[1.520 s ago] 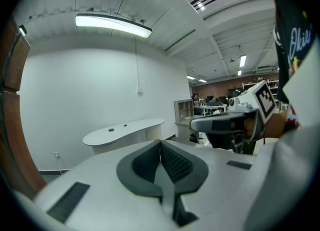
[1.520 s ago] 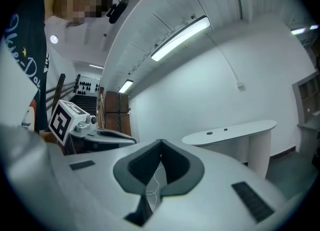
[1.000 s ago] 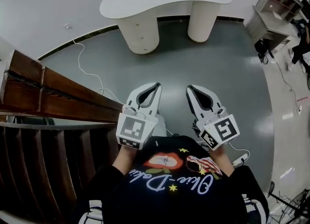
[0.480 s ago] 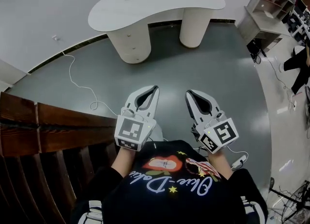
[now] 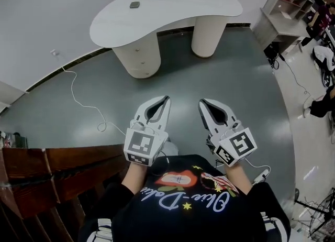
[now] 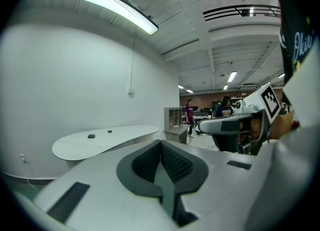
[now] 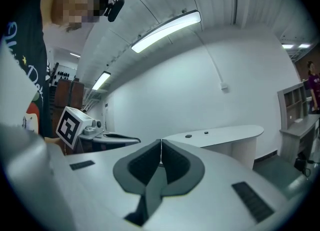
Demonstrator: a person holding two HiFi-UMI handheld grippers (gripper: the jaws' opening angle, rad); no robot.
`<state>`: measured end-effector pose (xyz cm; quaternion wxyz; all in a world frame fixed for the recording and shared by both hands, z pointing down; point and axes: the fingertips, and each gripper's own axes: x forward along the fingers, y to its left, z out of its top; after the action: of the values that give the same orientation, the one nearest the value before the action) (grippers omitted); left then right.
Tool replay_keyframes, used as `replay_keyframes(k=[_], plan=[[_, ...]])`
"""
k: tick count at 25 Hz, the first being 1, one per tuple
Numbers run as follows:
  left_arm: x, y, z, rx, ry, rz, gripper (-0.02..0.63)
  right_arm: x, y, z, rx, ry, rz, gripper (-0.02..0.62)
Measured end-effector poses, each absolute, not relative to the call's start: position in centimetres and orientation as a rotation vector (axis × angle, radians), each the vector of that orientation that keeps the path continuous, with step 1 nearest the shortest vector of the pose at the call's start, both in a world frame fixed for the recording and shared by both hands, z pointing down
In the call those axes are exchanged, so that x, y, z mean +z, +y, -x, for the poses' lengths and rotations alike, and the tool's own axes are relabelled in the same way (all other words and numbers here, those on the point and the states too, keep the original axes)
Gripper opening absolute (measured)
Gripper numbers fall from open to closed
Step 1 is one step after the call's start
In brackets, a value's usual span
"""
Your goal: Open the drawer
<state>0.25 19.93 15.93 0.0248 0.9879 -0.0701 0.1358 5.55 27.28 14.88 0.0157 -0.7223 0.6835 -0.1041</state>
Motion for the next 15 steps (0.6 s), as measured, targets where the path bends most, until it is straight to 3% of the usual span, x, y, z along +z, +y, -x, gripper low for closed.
replay_keyframes(k=[15], plan=[[17.1, 9.4, -1.0, 0.425, -0.192, -3.029, 0.005, 15.6, 17.8, -6.4, -0.356, 2.072, 2.309, 0.000]])
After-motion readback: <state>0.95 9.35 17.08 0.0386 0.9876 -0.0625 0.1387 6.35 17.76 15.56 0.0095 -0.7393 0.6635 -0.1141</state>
